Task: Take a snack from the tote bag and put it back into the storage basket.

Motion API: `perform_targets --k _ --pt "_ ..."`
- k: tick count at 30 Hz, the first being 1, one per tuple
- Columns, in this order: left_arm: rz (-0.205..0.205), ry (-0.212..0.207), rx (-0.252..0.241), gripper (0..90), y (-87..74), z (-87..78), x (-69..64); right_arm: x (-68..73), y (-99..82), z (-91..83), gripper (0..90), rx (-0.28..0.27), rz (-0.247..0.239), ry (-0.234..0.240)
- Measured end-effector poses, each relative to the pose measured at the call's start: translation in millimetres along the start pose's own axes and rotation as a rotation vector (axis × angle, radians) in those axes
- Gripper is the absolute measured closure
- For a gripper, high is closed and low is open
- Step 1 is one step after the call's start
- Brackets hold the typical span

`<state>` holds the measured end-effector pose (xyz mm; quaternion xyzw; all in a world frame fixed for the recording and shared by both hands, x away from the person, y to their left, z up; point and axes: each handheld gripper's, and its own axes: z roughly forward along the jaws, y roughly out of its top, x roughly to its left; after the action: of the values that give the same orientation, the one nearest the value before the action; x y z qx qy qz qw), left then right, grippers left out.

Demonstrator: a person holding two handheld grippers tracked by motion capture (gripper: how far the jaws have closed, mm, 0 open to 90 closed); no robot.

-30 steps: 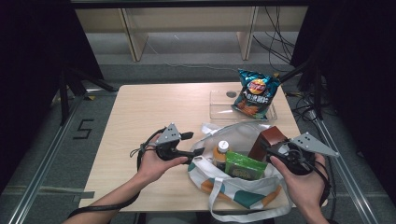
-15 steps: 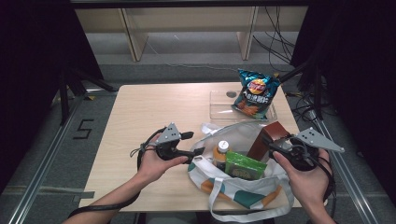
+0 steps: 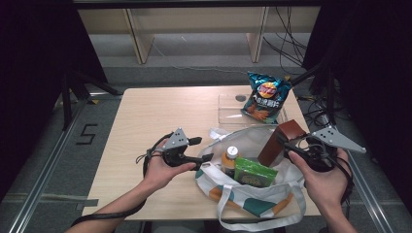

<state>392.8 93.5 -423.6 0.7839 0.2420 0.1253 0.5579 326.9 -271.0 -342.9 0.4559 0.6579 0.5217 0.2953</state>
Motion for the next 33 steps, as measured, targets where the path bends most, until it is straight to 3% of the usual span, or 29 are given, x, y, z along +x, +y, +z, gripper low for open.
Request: perform_targets --k 1,3,6,8,14,17,21,33 --pt "0.001 0.0 -0.001 27.3 0.1 -0.1 0.2 -1.5 0.8 0.5 39.2 -0.007 -0.016 -0.002" --pt "-0.001 0.001 -0.002 27.3 0.1 -0.2 0.3 -0.9 2.9 0.6 39.2 -0.006 0.009 0.004" --pt "0.0 0.001 -0.002 27.3 0.0 -0.2 0.5 -3.3 6.5 1.2 39.2 -0.016 -0.015 0.004" --pt "-0.001 0.001 -0.002 27.3 0.0 -0.3 0.4 -2.4 9.1 1.0 39.2 -0.015 0.002 0.0" --pt "0.014 -0.002 -0.004 27.3 0.7 -1.0 1.7 -3.7 14.6 1.3 39.2 -0.016 -0.013 -0.004" --pt "0.001 0.001 -0.004 27.3 0.2 -0.7 0.7 -4.6 17.1 1.4 39.2 -0.02 -0.027 -0.007" --pt "-0.001 0.002 -0.005 27.3 0.4 -0.5 0.5 -3.7 21.1 0.5 39.3 -0.019 -0.006 -0.01" --pt "0.006 -0.005 -0.01 27.3 0.5 -0.8 1.5 -6.5 33.7 -1.1 39.2 -0.06 -0.021 -0.007"
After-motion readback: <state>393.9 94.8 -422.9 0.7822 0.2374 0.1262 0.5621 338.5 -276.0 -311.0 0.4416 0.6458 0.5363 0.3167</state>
